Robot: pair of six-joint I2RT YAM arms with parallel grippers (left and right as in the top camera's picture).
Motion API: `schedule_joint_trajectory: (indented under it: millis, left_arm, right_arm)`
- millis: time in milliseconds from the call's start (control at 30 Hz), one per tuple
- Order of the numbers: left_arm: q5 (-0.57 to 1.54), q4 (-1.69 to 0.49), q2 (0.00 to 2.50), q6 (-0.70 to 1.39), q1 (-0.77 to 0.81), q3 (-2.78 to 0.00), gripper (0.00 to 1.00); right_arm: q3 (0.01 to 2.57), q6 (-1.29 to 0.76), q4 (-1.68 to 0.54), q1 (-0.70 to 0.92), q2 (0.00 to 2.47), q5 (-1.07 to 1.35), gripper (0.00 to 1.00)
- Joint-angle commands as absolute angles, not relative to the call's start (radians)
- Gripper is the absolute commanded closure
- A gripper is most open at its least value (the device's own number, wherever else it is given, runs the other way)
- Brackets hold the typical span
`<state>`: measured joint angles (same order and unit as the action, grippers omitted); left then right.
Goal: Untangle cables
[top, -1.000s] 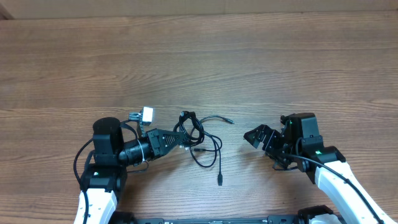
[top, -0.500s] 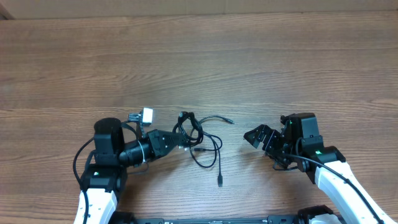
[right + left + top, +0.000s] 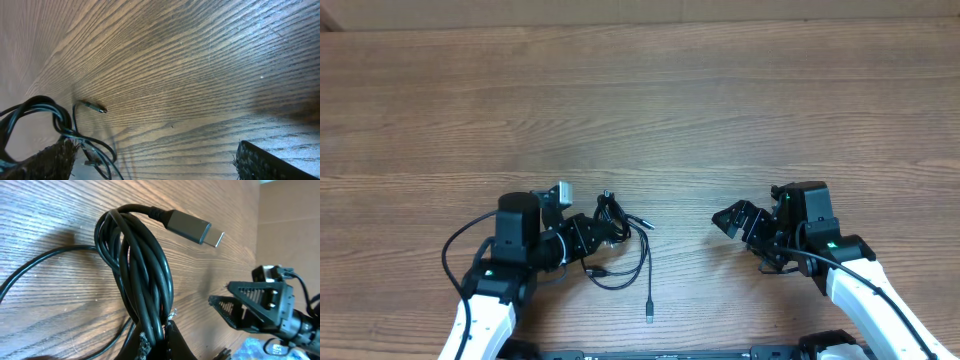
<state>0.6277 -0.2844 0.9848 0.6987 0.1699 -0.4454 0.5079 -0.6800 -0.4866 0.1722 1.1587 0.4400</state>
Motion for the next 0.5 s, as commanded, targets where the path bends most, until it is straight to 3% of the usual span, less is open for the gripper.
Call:
schedule_joint_trajectory:
  millis: [0,467]
  left_arm:
    - [0.581,-0.276,1.024,0.665,0.187,-0.459,0.96]
    - [0.570,-0.223,1.175,0.666,0.197,-0.459,0.96]
  right_arm:
    - [0.505,-0.664,-0.480,0.178,1.159,0.434,0.00]
    - [0.505,-0.664,-0.480,0.178,1.159,0.434,0.00]
